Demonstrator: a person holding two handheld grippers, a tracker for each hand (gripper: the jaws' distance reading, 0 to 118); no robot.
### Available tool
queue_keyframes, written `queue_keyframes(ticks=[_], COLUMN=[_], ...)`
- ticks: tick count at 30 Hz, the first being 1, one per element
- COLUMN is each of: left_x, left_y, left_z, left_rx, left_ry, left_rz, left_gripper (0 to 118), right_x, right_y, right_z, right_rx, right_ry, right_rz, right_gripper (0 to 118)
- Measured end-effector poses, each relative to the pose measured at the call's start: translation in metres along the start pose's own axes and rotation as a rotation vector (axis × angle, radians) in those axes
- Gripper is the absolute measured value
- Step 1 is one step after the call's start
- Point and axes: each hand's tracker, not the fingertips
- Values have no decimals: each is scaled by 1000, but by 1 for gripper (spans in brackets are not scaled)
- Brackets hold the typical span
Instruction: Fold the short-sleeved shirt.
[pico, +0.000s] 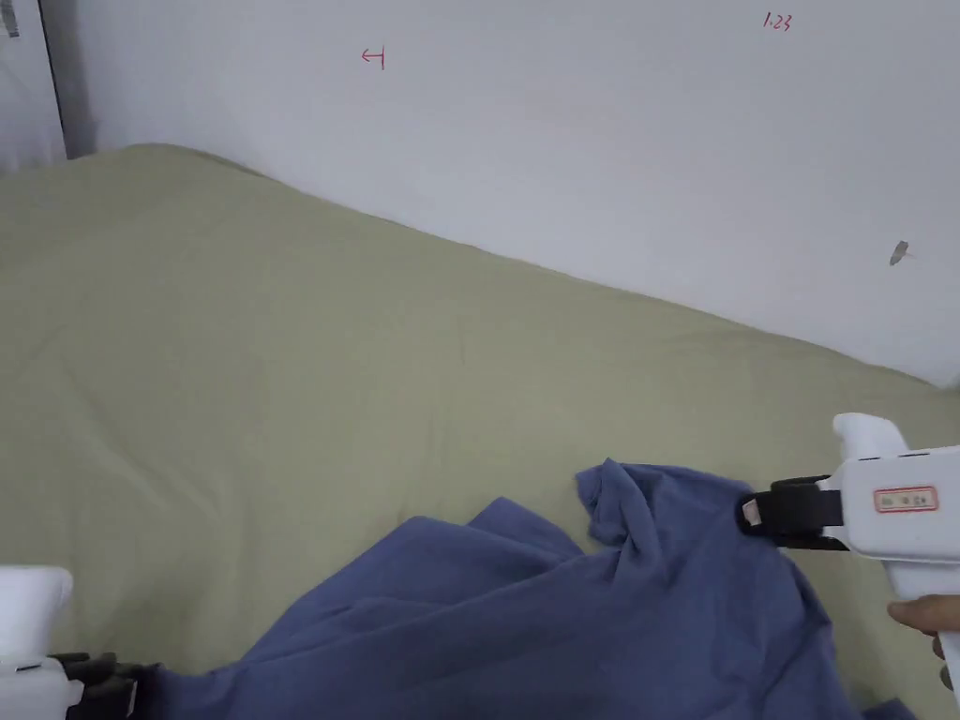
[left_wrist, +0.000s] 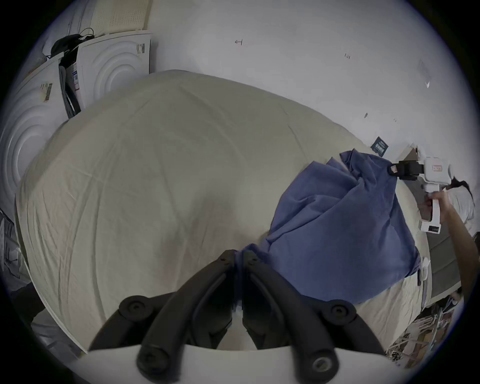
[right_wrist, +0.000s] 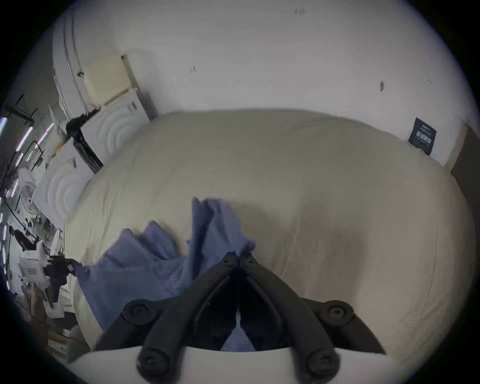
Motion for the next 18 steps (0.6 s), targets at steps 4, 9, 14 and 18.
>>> queue_keyframes(ticks=[4,9,14,18], left_x=[2,5,26,47], left_y=[10,41,88,132], left_z=[11,29,55,76], left_rx=[55,131,231,295], left_ry=[-28,-60,-113,-121], left_rz=[-6,-27,-103,-177], left_gripper=[4,4,4,4], right_x=[-15,-39,-54,-62], right_y=[3,19,44,62], right_z=[45,100,147,182], right_rx=[107,299,394,455], right_ry=[-95,-100,-129,-172], right_rz=[104,116,117,139], right_gripper=[1,0,0,0])
